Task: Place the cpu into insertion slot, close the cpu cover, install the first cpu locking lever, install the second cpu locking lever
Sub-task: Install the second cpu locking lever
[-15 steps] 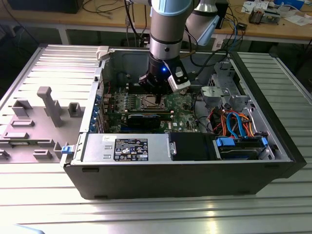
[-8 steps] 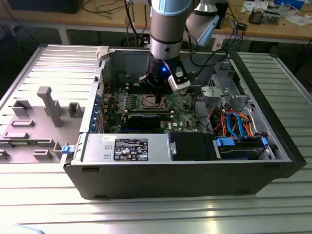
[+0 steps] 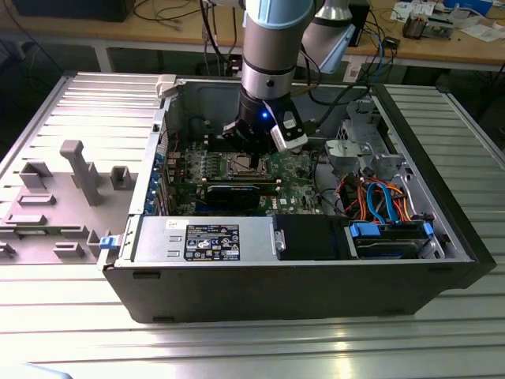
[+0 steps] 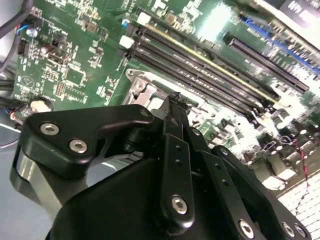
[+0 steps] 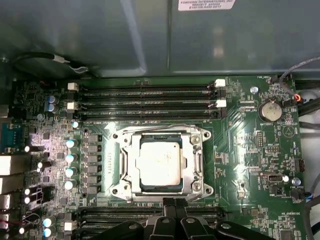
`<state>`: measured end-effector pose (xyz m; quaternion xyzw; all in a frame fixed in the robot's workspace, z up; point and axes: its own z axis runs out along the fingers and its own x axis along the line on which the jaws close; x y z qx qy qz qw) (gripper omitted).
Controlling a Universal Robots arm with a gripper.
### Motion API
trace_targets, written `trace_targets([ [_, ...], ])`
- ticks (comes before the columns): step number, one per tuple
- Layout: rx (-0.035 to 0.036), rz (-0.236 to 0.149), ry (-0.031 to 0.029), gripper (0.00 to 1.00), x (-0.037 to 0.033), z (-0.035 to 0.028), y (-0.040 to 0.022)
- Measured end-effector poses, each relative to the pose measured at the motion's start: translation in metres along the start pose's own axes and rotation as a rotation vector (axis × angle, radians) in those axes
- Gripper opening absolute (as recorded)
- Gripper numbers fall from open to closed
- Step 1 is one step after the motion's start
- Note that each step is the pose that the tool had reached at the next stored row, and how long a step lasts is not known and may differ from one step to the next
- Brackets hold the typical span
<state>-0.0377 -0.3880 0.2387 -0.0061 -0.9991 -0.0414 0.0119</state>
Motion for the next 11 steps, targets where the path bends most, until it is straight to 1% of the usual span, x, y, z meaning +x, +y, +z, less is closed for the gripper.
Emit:
trace_targets([
  [4, 0.0001, 0.000, 0.0042, 0.11, 0.0023, 0.0017, -0.0054],
  [6, -0.0010, 0.000, 0.0043, 0.11, 0.0106, 0.0028, -0.0059],
  [11, -0.0014, 0.000, 0.0044, 0.11, 0.0112, 0.0028, -0.0059],
])
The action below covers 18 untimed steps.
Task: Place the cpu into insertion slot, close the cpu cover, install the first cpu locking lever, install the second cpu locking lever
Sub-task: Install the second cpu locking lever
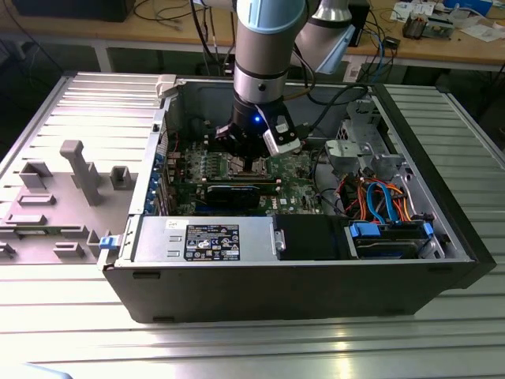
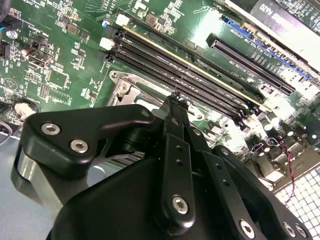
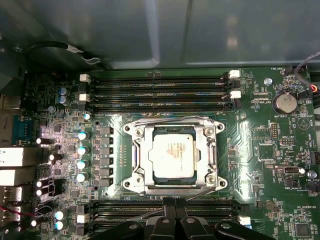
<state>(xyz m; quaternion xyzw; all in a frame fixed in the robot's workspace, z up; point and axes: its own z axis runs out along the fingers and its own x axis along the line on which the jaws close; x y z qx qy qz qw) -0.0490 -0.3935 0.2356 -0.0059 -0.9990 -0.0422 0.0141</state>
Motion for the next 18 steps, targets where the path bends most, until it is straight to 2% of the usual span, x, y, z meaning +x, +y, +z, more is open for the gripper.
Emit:
trace_targets([
  [10, -0.0002, 0.000, 0.0001, 0.11, 0.0000, 0.0000, -0.0001],
  [12, 0.0003, -0.016, 0.0024, 0.11, 0.0001, 0.0001, -0.0002],
  [13, -0.0017, -0.026, 0.0042, 0.11, 0.0002, 0.0006, -0.0003],
  [14, -0.0076, -0.030, 0.0051, 0.11, 0.0001, 0.0007, -0.0022],
  [16, -0.0122, -0.029, 0.0051, 0.11, 0.0003, 0.0007, -0.0059],
  [18, -0.0184, -0.030, 0.0051, 0.11, 0.0019, 0.0008, -0.0066],
])
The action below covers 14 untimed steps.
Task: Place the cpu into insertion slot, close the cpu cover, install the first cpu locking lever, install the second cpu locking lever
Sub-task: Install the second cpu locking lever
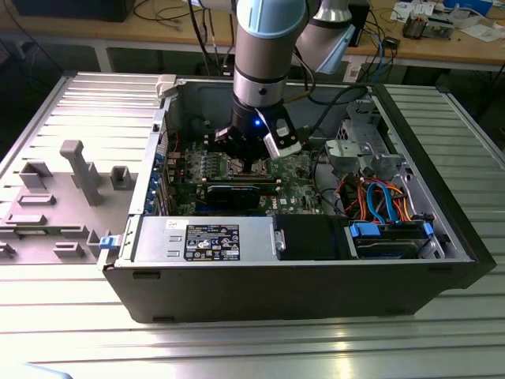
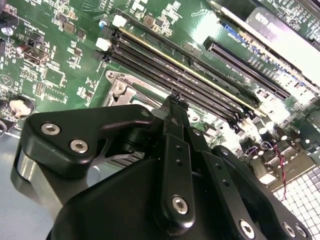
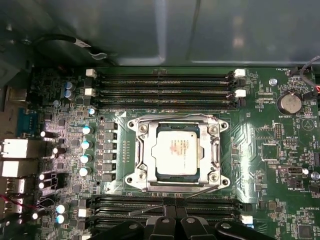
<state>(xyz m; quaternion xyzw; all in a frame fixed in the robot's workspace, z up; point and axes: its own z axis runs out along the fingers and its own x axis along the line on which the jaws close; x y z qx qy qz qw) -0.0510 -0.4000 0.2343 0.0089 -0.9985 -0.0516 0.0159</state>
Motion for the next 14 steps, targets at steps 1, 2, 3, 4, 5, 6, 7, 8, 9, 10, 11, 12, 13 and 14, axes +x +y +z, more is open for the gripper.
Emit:
trace_targets([
  [1, -0.0015, -0.004, 0.0004, 0.11, 0.0016, 0.0006, 0.0000],
  [2, -0.0031, -0.008, 0.0012, 0.11, 0.0019, 0.0009, -0.0001],
  [3, -0.0037, -0.011, 0.0024, 0.11, 0.0023, 0.0014, -0.0003],
  [4, -0.0036, -0.015, 0.0032, 0.11, 0.0025, 0.0018, -0.0003],
  [5, -0.0035, -0.022, 0.0044, 0.11, 0.0026, 0.0024, -0.0003],
  [6, -0.0032, -0.039, 0.0069, 0.11, 0.0034, 0.0042, -0.0004],
  [7, -0.0059, -0.042, 0.0075, 0.11, 0.0048, 0.0054, -0.0006],
  [8, -0.0085, -0.042, 0.0074, 0.11, 0.0051, 0.0059, -0.0007],
  [9, -0.0113, -0.042, 0.0072, 0.11, 0.0054, 0.0061, -0.0010],
  [10, -0.0146, -0.042, 0.0071, 0.11, 0.0058, 0.0061, -0.0015],
  [11, -0.0185, -0.043, 0.0070, 0.11, 0.0063, 0.0061, -0.0023],
  [12, -0.0257, -0.043, 0.0067, 0.11, 0.0069, 0.0060, -0.0037],
  [13, -0.0312, -0.043, 0.0066, 0.11, 0.0070, 0.0057, -0.0061],
  [14, -0.0330, -0.043, 0.0064, 0.11, 0.0071, 0.0056, -0.0074],
])
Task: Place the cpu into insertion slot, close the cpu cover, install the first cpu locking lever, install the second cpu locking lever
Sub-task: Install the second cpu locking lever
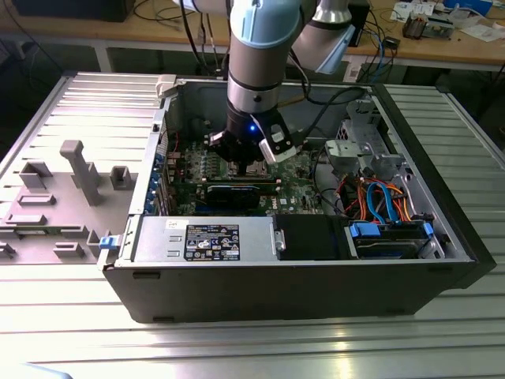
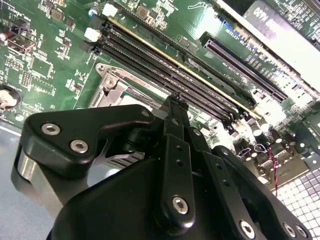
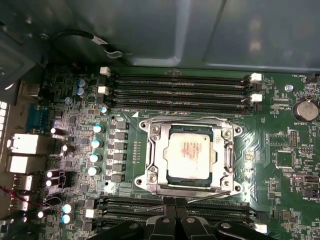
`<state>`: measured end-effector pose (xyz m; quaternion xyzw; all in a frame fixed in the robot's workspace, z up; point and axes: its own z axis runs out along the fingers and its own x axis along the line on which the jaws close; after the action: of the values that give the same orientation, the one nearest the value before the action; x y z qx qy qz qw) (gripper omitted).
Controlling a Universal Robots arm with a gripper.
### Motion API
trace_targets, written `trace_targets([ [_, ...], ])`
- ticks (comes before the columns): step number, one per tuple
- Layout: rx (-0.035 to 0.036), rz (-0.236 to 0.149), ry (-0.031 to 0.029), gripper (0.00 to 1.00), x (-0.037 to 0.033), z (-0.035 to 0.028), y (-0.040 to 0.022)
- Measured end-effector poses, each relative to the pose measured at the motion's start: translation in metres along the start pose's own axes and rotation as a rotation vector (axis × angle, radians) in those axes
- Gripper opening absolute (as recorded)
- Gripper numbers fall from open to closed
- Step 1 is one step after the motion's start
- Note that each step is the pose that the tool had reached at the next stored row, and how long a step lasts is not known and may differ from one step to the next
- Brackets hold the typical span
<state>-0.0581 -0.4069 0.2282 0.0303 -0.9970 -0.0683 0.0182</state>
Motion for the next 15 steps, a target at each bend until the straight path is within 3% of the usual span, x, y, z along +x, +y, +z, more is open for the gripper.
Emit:
trace_targets([
  [3, -0.0027, 0.000, -0.0001, 0.11, 0.0003, -0.0002, -0.0011],
  [8, -0.0175, -0.001, -0.0011, 0.11, 0.0094, 0.0029, -0.0010],
  [15, -0.0498, -0.002, -0.0029, 0.11, 0.0160, 0.0052, -0.0082],
])
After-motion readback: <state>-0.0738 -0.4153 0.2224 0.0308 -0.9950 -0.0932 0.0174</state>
